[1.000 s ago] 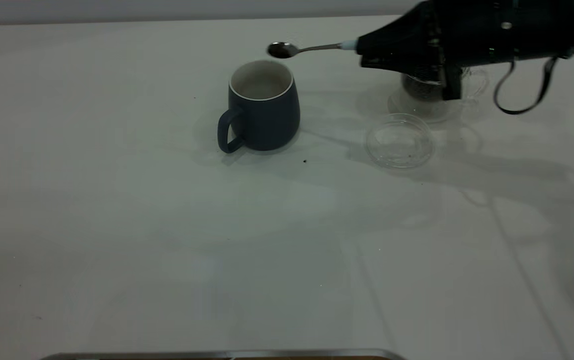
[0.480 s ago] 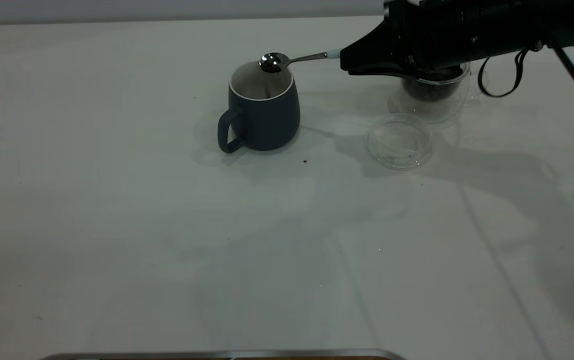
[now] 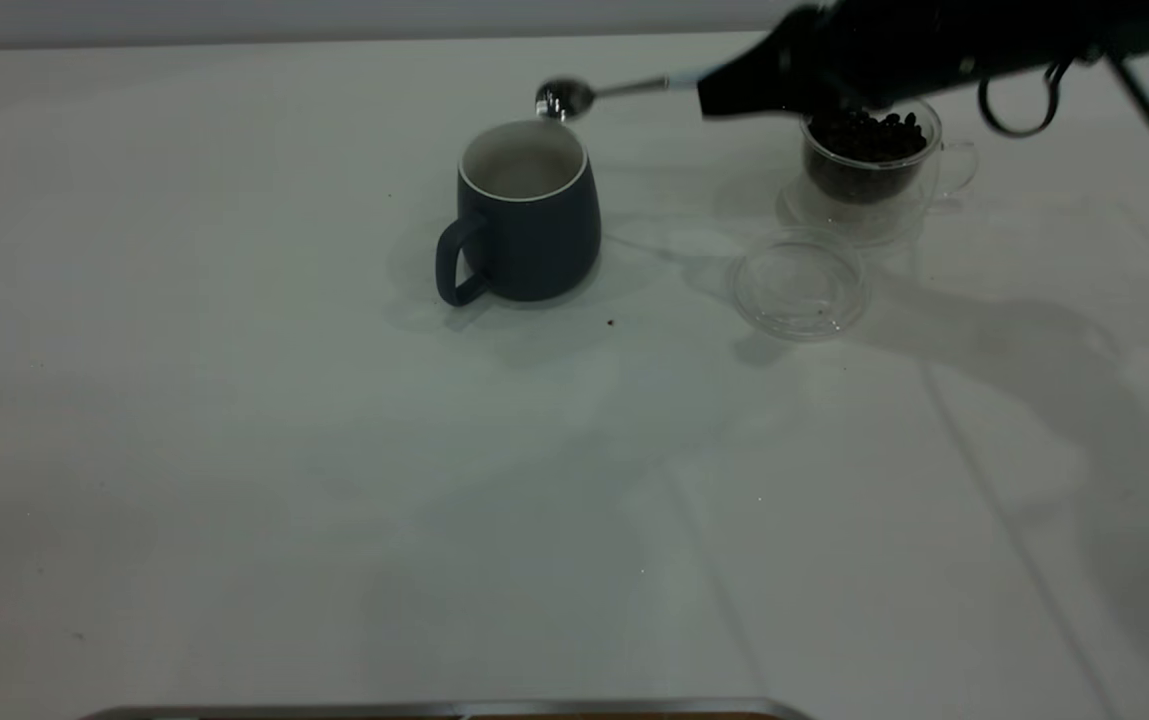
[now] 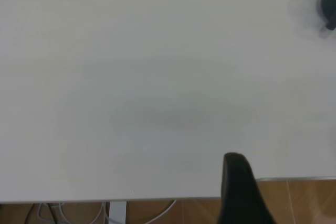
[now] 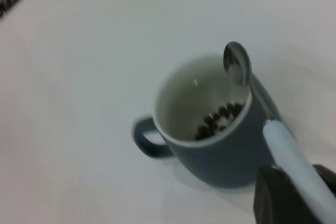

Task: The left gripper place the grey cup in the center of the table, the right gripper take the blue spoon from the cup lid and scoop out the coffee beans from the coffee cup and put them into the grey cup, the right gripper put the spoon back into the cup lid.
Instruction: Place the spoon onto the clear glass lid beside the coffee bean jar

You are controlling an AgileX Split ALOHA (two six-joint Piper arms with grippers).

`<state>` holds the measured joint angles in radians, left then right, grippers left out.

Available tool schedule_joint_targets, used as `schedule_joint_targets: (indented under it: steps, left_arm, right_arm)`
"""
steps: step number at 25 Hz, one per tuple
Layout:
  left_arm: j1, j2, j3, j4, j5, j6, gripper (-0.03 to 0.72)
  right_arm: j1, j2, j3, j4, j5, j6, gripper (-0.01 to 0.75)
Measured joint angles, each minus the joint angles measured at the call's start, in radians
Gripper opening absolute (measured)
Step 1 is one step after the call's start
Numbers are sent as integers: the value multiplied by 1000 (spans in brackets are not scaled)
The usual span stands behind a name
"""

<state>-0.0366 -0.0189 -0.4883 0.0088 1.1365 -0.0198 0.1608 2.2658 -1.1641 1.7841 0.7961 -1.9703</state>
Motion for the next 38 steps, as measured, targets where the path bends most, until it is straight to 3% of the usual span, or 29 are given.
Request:
schedule_joint_targets:
  steps: [5,10,17,23,38]
  left_arm:
    - [0,0,0,0,0,0,497]
    - [0,0,0,0,0,0,497]
    - [0,0,0,0,0,0,497]
    - [0,0,0,0,0,-3,497]
    - [0,0,0,0,0,-2,497]
  right_arm:
    - [-26,-155,127,0,34,217,110]
    - [-130,-283,304,2,36,440,110]
    - [-273,-284,482,3,3,520,110]
    - [-332,-185,481,9,13,561,110]
    - [-337,48,320,9,48,560,109]
